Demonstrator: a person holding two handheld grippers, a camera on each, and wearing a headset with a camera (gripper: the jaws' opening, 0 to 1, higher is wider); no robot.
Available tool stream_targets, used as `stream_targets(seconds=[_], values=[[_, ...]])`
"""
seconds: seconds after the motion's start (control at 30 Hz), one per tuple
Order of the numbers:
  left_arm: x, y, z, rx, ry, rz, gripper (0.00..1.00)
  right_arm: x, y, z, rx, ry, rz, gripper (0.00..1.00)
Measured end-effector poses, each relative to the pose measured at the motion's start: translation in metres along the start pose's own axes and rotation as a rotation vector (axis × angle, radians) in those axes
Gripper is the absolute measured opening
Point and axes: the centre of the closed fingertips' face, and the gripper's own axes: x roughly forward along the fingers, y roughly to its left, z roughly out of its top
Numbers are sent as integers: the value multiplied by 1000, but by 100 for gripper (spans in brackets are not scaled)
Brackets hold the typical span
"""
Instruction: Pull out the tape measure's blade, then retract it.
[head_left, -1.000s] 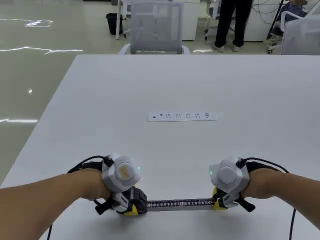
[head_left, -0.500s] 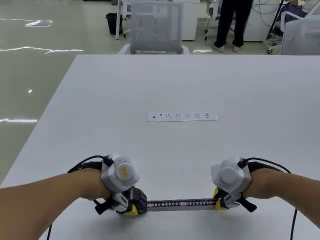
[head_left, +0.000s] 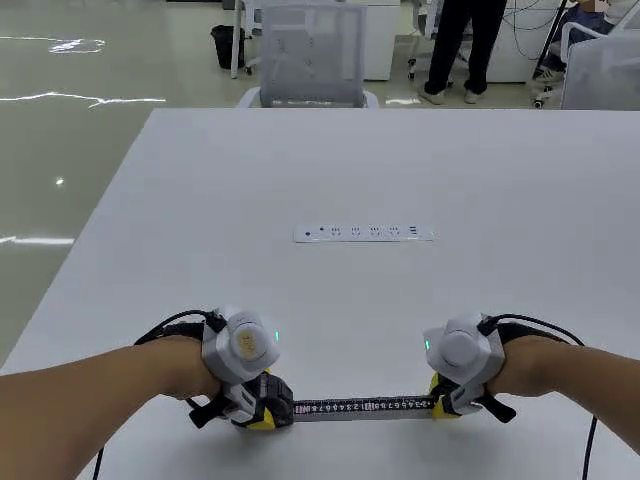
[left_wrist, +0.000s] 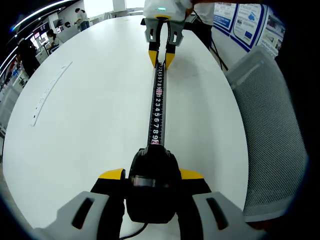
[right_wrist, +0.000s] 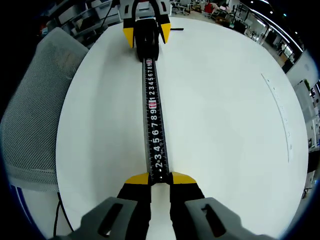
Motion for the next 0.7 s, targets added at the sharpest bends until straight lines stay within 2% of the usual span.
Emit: stream_targets(seconds=[0.7], values=[[0,0,0,-2,1,1,36,-2,-1,-8,4,4,-5,12]])
